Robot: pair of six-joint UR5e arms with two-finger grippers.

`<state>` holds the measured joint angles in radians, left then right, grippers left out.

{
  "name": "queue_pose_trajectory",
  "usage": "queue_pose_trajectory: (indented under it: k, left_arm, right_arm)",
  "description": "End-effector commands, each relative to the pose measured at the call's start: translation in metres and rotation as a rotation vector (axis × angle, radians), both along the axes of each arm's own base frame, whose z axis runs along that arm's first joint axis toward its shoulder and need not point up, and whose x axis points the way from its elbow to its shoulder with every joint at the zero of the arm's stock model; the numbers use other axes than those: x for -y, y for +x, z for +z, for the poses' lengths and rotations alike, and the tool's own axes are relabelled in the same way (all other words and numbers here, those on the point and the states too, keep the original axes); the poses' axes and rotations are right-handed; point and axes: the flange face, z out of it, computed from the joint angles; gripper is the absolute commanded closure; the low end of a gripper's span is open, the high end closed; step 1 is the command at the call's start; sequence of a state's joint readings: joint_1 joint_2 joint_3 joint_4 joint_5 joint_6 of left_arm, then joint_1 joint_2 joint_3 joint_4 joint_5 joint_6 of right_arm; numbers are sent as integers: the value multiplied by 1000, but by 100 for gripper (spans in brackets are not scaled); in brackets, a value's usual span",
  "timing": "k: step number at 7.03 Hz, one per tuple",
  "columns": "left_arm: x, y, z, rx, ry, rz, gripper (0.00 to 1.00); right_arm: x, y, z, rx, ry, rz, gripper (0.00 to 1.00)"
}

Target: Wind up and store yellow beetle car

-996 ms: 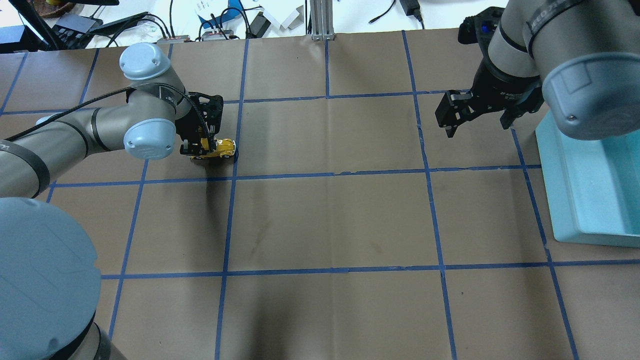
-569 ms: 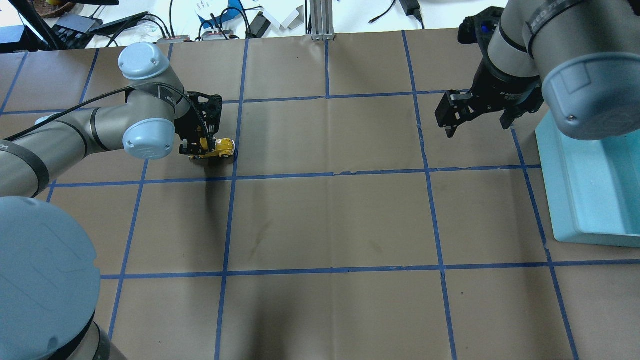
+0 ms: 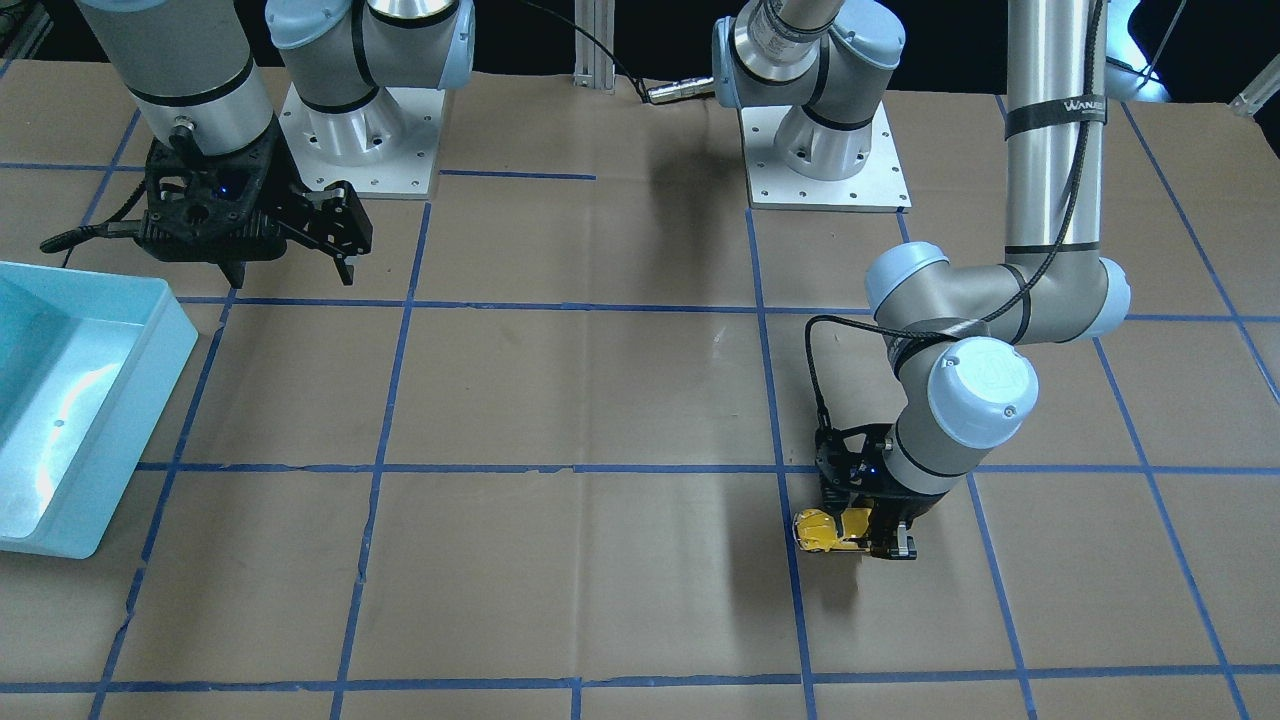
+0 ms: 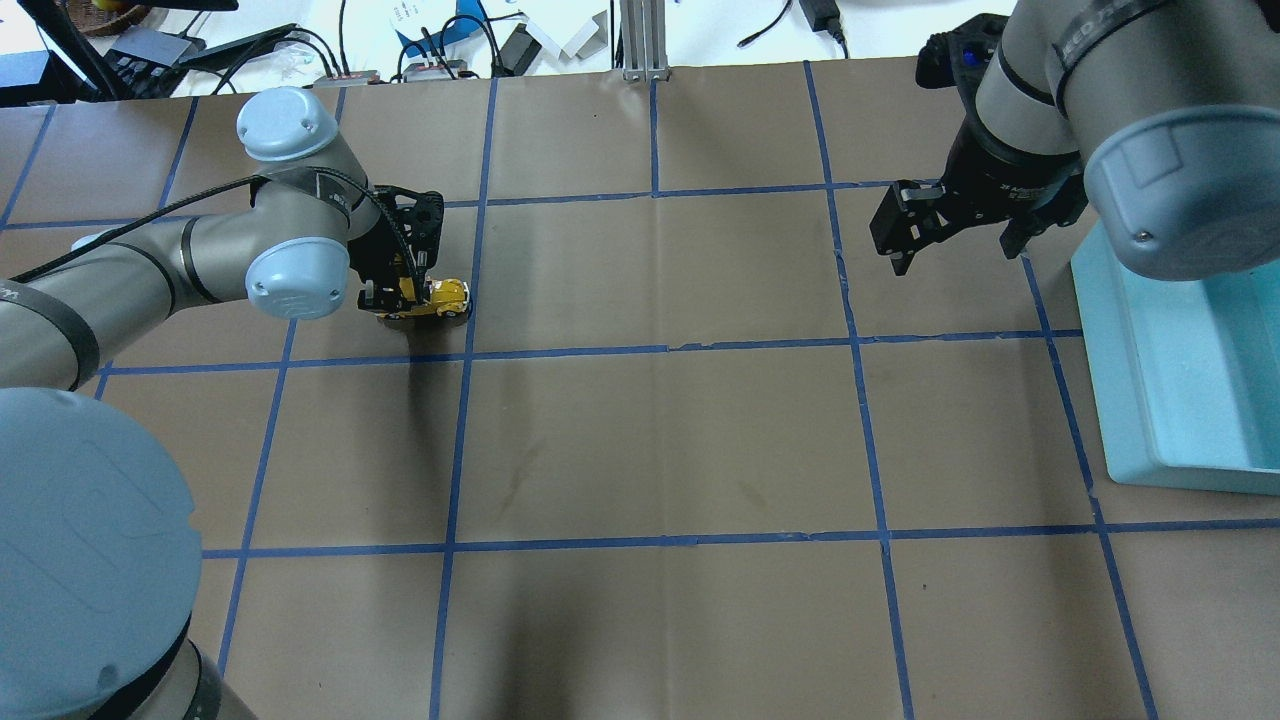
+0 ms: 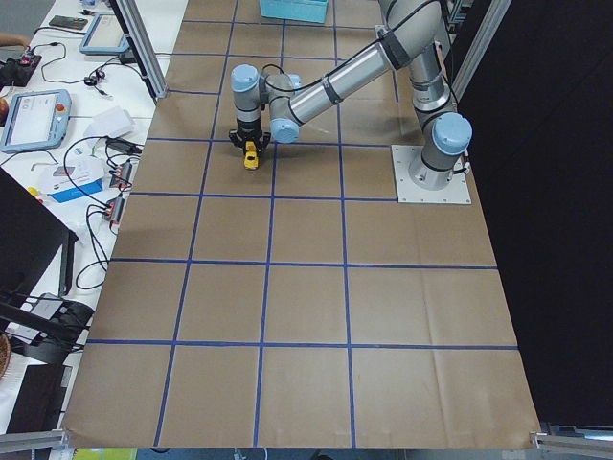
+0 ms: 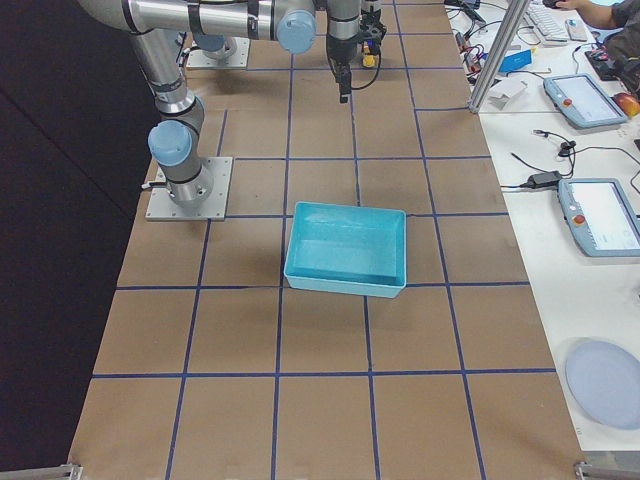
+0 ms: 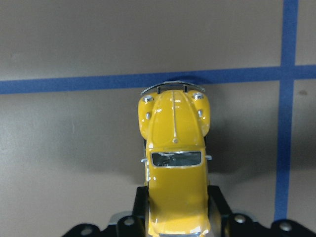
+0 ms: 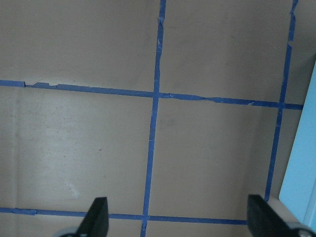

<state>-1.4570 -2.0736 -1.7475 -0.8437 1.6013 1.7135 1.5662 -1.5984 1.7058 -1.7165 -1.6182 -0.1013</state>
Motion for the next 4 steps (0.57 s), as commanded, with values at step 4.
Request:
queue_pose_trajectory:
  k: [4]
  left_arm:
    - [-2,21,-4,-2,5,32,100]
  right_arm:
    - [0,0,0,0,0,0,0]
